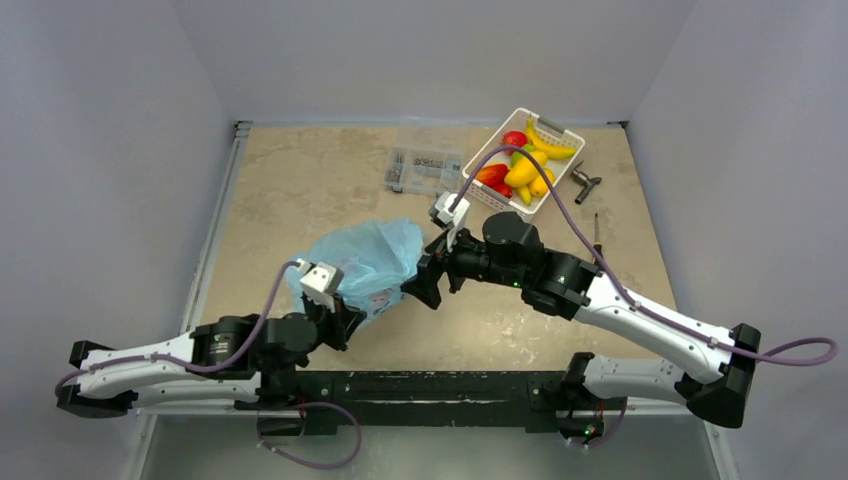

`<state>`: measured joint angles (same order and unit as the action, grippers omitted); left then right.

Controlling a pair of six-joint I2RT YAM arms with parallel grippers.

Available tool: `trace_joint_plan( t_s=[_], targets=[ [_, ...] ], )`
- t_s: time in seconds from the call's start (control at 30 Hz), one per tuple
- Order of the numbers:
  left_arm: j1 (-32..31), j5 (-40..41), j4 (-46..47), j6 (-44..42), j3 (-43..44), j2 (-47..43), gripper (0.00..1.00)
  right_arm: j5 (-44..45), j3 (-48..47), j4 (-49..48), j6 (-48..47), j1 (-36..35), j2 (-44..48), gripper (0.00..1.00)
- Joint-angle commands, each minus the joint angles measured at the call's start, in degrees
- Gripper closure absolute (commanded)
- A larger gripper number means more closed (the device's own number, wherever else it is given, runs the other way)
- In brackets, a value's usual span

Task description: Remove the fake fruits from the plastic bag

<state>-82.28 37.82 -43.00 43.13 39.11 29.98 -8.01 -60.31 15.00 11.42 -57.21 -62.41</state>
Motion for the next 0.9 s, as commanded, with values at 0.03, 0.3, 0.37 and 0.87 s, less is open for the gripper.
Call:
trace_joint_plan(
  t_s=[0.03, 0.3, 0.37, 0.87],
  targets=[
    [-0.2, 1.6, 9.1, 2.1, -4.5, -8.3, 1.0, 1.3, -6.4, 0.2, -7.8, -3.4, -4.3, 0.01],
    [-0.2, 1.4, 6.6, 2.9, -3.4, -9.4, 1.0, 2.7, -16.3, 0.9, -14.1, -12.4, -17.2, 0.01],
    [-0.2, 1.4, 6.0, 3.0, -3.1, -9.5, 1.0, 4.0, -17.6, 0.7, -14.4, -13.7, -19.5, 0.01],
    [-0.2, 24.3, -6.4, -0.2, 11.4, -10.1, 1.0, 16.3, -20.0, -13.1, 16.2, 0.4, -22.2, 1.0]
  ],
)
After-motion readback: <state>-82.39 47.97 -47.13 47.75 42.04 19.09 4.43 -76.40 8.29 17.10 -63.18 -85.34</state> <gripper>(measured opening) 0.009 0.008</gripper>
